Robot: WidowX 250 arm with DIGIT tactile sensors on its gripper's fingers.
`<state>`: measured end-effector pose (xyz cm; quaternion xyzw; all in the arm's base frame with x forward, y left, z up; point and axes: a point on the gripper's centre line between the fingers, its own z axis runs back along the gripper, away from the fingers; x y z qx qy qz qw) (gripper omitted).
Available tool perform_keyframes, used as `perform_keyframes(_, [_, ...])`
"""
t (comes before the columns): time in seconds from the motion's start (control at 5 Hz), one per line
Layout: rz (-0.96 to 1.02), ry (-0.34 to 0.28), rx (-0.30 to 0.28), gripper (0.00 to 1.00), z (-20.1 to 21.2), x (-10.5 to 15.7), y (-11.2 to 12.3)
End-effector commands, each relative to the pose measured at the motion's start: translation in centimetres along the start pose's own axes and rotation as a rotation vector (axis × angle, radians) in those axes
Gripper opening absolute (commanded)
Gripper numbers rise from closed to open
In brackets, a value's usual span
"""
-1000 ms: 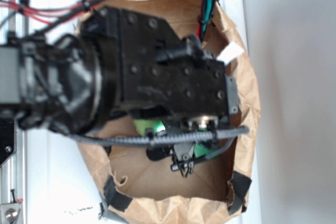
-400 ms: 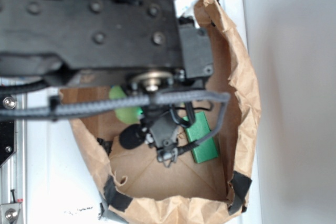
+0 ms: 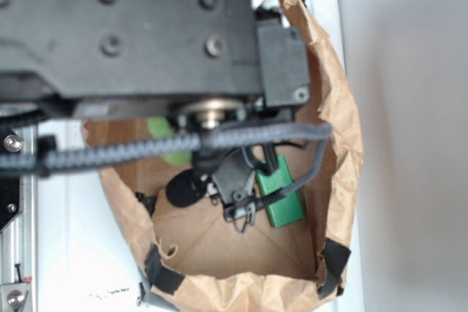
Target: Grab the green animal.
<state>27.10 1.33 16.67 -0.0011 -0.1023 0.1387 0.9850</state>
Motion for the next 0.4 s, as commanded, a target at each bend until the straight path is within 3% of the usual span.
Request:
perform_keyframes(0.0, [0.011,-0.095,-0.04,0.0,3.04,1.08,-0.13])
perform_keyframes(0.2, [0.008,-0.101,0.002,0.0,2.7,1.12,-0.56])
